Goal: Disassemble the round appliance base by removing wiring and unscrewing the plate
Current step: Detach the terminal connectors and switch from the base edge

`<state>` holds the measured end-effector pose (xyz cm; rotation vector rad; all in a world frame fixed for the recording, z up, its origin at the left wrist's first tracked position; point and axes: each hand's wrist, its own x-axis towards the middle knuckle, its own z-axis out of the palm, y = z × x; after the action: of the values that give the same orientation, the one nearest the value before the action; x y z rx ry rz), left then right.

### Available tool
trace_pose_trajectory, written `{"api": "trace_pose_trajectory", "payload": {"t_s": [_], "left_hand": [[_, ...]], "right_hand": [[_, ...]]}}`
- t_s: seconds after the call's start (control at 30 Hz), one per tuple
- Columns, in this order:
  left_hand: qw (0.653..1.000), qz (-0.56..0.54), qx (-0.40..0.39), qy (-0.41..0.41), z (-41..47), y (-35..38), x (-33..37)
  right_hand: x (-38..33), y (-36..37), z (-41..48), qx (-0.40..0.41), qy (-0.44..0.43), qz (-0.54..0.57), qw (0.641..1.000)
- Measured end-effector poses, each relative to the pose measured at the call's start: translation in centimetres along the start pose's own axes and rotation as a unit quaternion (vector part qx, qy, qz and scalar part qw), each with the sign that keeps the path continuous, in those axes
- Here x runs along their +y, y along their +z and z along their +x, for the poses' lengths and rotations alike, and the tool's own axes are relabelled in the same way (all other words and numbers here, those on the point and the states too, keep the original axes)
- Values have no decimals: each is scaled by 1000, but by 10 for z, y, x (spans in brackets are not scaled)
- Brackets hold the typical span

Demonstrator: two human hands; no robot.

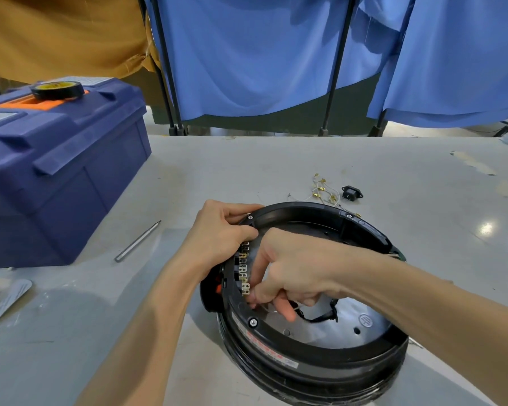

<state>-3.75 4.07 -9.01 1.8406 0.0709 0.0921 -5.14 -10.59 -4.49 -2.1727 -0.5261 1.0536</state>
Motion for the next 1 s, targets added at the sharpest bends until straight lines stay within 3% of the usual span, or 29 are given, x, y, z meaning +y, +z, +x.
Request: {"api": "trace_pose_trajectory", "payload": {"t_s": [0.1,0.6,0.73,0.87,1.0], "left_hand": [[1000,3,-3,5,1,-1,-1],[1000,10,-4,23,3,-1,-1],[1000,5,-7,23,2,0,-1],[999,-18,-36,2,2,-7,-1],[999,-24,-44,4,1,-9,1]], "right_hand": [[-5,1,3,-15,23,5,1000],[-5,8,7,105,13,-80,991],[-4,9,8,104,16,-93,990],[10,-16,-2,198,15,-126,972],[12,-9,-10,133,-15,-85,987]]}}
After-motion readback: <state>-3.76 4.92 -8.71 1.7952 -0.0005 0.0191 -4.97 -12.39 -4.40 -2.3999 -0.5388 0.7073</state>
